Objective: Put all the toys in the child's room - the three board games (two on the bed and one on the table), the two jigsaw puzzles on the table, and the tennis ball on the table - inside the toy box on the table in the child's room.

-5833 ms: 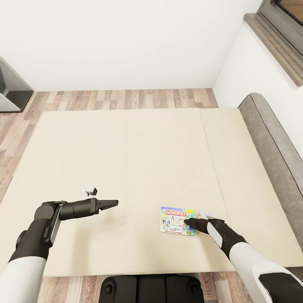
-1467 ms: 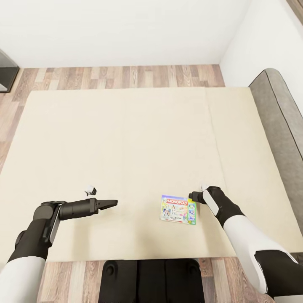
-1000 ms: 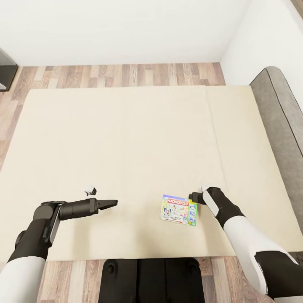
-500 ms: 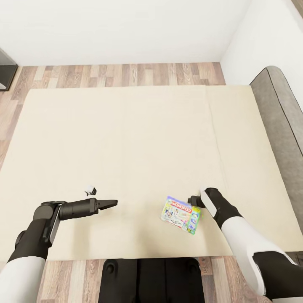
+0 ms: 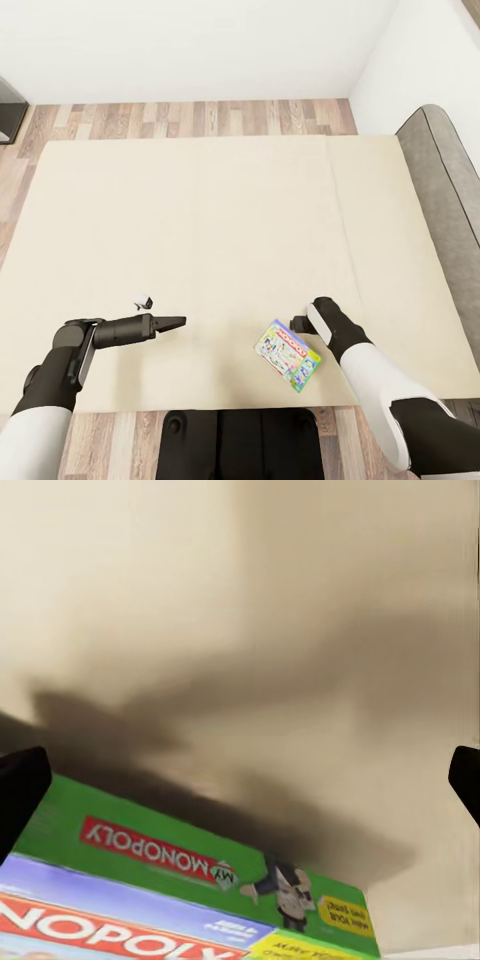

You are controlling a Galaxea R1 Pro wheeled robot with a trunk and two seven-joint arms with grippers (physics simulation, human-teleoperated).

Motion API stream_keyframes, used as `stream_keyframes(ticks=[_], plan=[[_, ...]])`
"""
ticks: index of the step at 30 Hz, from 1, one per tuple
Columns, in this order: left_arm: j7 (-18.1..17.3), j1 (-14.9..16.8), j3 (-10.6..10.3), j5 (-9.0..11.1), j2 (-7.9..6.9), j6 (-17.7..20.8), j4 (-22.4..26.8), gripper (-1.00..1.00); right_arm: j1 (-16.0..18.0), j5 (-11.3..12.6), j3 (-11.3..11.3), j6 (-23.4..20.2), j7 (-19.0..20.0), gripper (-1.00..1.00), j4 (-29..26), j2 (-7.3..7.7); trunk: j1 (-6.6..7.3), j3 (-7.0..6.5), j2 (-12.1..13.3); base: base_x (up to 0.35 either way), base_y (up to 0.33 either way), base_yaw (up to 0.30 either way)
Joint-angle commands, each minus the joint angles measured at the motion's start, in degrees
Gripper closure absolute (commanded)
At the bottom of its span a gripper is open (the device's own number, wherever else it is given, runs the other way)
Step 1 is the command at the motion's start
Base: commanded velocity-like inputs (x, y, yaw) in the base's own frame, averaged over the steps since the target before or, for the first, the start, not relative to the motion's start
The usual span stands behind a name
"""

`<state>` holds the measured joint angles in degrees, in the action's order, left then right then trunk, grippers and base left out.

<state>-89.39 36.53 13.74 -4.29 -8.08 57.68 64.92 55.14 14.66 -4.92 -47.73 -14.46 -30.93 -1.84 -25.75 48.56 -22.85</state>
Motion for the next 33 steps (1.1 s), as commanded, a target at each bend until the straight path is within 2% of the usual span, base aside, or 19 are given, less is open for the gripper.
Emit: stream_keyframes(ticks=[1,7,12,23,28,33], plan=[[-0.43,0.03,0.05,-0.46,0.01,0.59,0.04,-1.0,-0.03,4.32,-0.36,0.27,-0.1,-1.0,-0.01,-0.56,-0.04,0.06,-0.07,0.0,0.0,0.0],[-0.43,0.03,0.13,-0.46,0.0,0.59,0.02,-1.0,-0.07,4.38,-2.7,-2.59,-0.05,-1.0,-0.01,-1.75,-0.04,0.06,-0.07,0.0,0.0,0.0],[-0.43,0.03,0.12,-0.46,-0.01,0.59,0.03,-1.0,-0.07,4.42,-3.14,-3.13,-0.04,-1.0,-0.01,-2.91,-0.04,0.06,-0.07,0.0,0.0,0.0],[-0.47,0.03,0.12,-0.46,-0.01,0.59,0.02,-1.0,-0.12,4.47,-3.23,-5.3,0.1,-1.0,-0.04,-4.06,-0.04,0.06,-0.07,0.0,0.0,0.0],[-0.61,0.03,0.13,-0.44,-0.01,0.59,0.03,-1.0,-0.12,4.24,-3.17,-6.12,-0.04,-1.0,-0.03,-4.19,-0.04,0.06,-0.07,0.0,0.0,0.0],[-0.61,0.03,0.14,-0.38,-0.01,0.59,0.04,-1.0,-0.23,4.22,-3.16,-7.57,-0.04,-1.0,-0.01,-3.52,-0.04,0.06,-0.07,0.0,0.0,0.0]])
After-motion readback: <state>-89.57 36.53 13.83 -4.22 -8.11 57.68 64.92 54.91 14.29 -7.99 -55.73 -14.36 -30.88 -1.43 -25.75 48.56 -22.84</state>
